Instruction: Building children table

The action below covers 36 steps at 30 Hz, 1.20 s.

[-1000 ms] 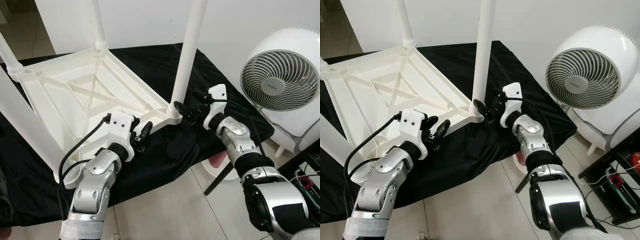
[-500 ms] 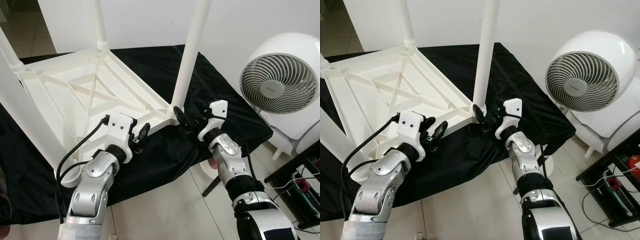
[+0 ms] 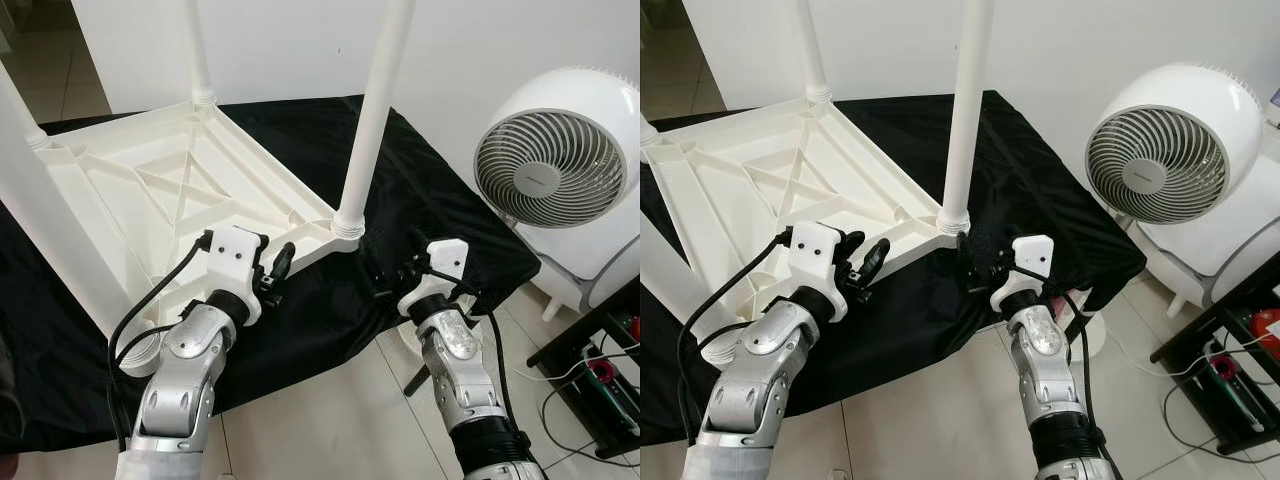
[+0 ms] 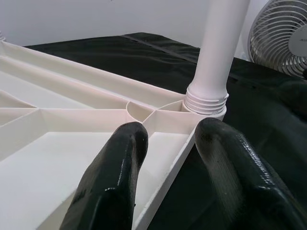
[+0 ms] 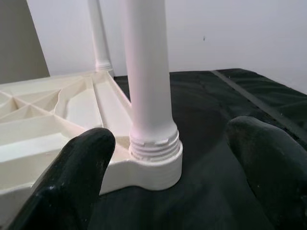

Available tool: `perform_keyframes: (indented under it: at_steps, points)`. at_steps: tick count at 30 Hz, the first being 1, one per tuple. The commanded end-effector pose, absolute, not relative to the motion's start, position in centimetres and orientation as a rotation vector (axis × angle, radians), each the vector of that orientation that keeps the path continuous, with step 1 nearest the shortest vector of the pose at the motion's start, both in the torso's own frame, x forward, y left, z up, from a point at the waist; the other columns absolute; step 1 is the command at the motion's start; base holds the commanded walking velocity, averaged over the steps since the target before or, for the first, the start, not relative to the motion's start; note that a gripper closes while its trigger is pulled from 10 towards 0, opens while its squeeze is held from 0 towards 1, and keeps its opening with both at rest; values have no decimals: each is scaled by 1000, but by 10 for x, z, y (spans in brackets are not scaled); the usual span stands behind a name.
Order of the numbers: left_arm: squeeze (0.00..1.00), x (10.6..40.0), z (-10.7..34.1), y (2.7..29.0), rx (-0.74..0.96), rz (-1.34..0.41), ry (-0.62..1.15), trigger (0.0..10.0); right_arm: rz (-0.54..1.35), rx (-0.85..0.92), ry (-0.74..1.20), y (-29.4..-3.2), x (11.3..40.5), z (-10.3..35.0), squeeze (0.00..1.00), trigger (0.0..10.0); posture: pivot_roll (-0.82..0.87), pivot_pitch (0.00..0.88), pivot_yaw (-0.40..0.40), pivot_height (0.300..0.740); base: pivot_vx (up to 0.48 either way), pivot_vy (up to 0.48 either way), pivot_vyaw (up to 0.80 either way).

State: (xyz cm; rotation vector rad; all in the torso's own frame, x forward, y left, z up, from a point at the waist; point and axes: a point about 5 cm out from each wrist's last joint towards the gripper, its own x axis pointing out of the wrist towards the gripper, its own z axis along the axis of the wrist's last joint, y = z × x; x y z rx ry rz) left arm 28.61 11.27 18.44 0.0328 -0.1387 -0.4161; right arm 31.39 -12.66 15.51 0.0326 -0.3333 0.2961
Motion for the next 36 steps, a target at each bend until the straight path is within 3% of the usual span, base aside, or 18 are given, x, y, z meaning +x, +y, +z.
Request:
perform_keyframes:
  at_steps: [1, 18, 36]
  points:
    - [0, 287, 178, 116, 13, -362, -109, 10000, 296, 17, -309, -126, 311, 152, 0, 10000, 56, 84, -48, 740, 0, 0, 0]
    - [0, 283, 170, 124, -16, -336, -104, 10000, 250, -28, -313, -130, 298, 164, 0, 10000, 55, 80, -47, 740, 0, 0, 0]
    - [0, 286, 173, 125, -37, -339, -123, 10000, 242, -45, -291, -129, 294, 165, 0, 10000, 53, 78, -43, 740, 318, 0, 0]
